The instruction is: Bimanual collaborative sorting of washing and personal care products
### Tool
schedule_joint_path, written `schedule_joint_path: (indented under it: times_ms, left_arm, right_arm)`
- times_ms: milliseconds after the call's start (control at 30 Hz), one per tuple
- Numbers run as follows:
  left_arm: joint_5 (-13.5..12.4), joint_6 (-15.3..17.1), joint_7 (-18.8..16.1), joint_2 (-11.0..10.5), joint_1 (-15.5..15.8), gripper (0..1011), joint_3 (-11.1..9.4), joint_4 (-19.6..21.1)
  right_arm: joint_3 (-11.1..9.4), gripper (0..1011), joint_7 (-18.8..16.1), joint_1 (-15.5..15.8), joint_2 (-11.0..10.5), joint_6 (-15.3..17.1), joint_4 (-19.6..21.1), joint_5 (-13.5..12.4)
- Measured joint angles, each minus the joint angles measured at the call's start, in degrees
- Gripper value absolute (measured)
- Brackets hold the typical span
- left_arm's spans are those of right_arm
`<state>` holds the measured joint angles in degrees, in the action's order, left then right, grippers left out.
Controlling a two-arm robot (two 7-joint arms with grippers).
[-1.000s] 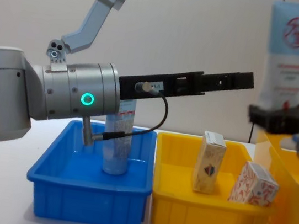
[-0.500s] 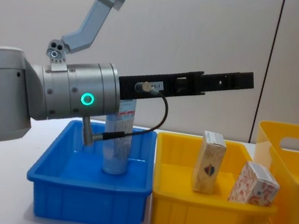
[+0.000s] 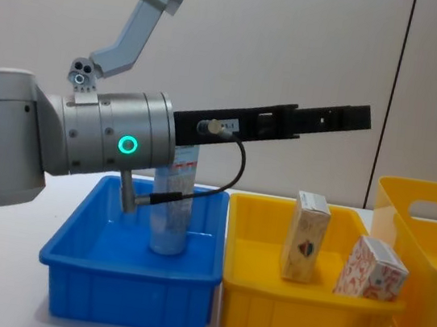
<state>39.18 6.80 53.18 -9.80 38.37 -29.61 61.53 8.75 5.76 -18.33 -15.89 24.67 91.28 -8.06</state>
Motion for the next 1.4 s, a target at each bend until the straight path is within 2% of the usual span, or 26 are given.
schedule_joint_path:
  times_ms: [233, 433, 1067, 1233, 1400]
  left_arm:
    - [0.0, 0.0, 0.0, 0.0, 0.0, 1001, 0.0, 0.0]
    - [0.0, 0.0, 0.0, 0.0, 0.0, 1001, 0.0, 0.0]
    - [0.0, 0.0, 0.0, 0.0, 0.0, 1001, 0.0, 0.0]
    - [0.0, 0.0, 0.0, 0.0, 0.0, 1001, 0.0, 0.0]
    - [0.0, 0.0, 0.0, 0.0, 0.0, 1001, 0.0, 0.0]
  right_arm:
    - [-0.07, 634, -1.15, 0.1, -0.18, 4.12, -0.12, -0.37]
    - [0.16, 634, -1.71, 0.02, -0.11, 5.86, -0.68, -0.37]
    - [0.41, 640, -2.33, -0.13, -0.02, 7.85, -1.31, -0.36]
    - [0.43, 823, -2.39, -0.16, 0.0, 8.04, -1.36, -0.35]
    - [0.46, 945, -2.41, -0.18, 0.0, 8.14, -1.38, -0.35]
